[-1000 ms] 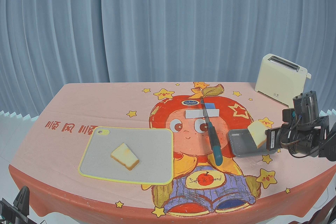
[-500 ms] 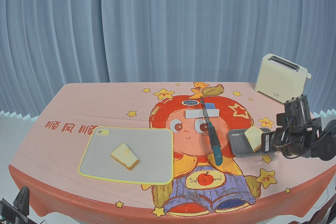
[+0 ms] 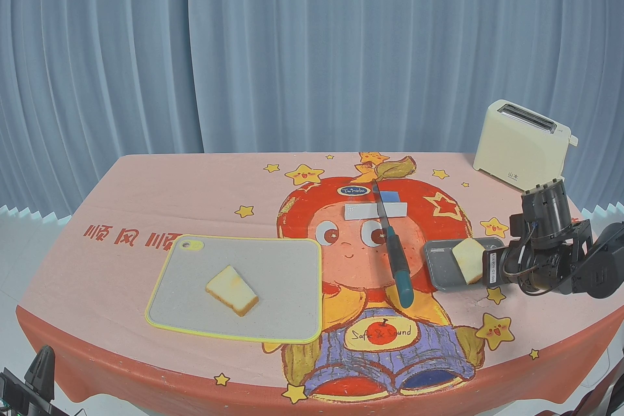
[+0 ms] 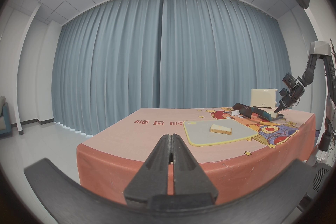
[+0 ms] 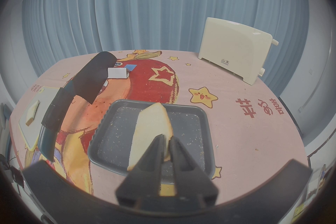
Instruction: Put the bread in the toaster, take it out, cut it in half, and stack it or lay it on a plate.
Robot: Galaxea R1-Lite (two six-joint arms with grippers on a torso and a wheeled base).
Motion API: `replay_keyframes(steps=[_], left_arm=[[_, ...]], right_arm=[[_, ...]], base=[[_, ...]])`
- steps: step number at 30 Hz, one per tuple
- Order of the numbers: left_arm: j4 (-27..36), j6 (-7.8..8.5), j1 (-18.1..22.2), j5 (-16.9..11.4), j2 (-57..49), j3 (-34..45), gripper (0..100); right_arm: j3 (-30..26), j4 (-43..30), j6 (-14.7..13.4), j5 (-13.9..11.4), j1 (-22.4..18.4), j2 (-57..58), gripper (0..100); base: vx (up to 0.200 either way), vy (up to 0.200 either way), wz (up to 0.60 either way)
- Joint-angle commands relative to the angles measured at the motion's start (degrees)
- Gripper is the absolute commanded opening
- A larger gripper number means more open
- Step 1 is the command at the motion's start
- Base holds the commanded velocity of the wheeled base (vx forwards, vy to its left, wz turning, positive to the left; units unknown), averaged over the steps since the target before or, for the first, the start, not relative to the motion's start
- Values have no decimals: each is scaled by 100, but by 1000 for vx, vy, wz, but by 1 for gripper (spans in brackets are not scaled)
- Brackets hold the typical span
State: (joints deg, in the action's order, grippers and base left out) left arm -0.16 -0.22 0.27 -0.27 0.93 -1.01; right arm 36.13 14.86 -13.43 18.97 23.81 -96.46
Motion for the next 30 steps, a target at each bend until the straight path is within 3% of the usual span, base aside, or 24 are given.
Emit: replay_keyframes(steps=[1,30], left_arm=[[-2,-4,0,0,-57,101,0],[-2,-4,0,0,-57,101,0]], right_arm=[[-19,-1,7,10,10,-39,100],[69,8,43,-42,-17,409,100]], base=[[0,0,0],[0,0,0]])
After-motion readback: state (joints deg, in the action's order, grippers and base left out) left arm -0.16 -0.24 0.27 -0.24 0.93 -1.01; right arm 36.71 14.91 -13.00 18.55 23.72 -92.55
